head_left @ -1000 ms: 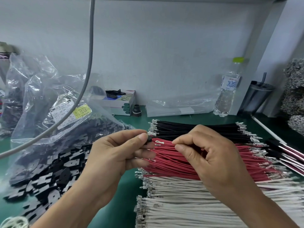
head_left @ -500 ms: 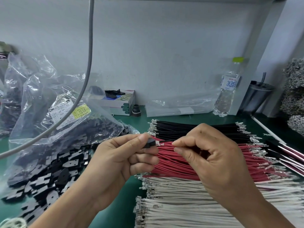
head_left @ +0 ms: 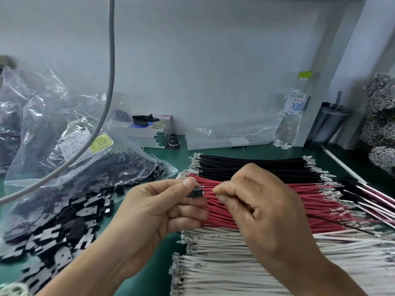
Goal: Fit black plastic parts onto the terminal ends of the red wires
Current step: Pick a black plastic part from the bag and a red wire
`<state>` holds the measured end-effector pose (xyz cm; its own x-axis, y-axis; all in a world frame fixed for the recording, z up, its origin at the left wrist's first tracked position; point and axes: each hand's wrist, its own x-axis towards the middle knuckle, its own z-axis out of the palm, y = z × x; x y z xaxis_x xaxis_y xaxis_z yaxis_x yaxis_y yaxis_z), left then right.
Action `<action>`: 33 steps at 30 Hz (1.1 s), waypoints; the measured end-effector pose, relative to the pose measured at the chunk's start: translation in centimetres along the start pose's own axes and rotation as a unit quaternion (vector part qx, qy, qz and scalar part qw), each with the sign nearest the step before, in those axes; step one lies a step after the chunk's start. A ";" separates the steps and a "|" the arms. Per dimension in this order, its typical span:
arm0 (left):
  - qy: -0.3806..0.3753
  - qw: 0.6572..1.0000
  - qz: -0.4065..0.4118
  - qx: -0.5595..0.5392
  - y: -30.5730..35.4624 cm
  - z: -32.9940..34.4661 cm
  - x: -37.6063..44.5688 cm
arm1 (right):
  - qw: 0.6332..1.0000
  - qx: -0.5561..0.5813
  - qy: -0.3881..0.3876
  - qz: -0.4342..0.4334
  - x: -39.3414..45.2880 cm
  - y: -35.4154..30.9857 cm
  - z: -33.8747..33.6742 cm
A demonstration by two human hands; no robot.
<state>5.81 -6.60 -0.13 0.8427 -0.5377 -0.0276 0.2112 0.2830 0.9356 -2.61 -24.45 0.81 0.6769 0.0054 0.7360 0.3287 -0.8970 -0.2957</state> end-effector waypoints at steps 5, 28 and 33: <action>0.017 0.968 0.176 0.179 0.0 0.1 -0.3 | 0.998 0.026 -0.029 0.052 0.0 0.9 -0.3; 0.011 0.959 0.116 0.258 0.1 -0.6 -0.4 | 0.954 -0.011 -0.291 0.070 -3.0 -2.5 -2.2; 0.007 0.959 0.115 0.258 0.1 -0.7 -0.4 | 0.931 0.027 -0.330 0.152 -1.8 -2.7 -2.4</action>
<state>5.82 -5.80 -0.30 0.8452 -0.4958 0.1995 -0.2519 -0.0404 0.9669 -6.29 -23.17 1.77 0.9956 0.0419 0.0836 0.0766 -0.8785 -0.4716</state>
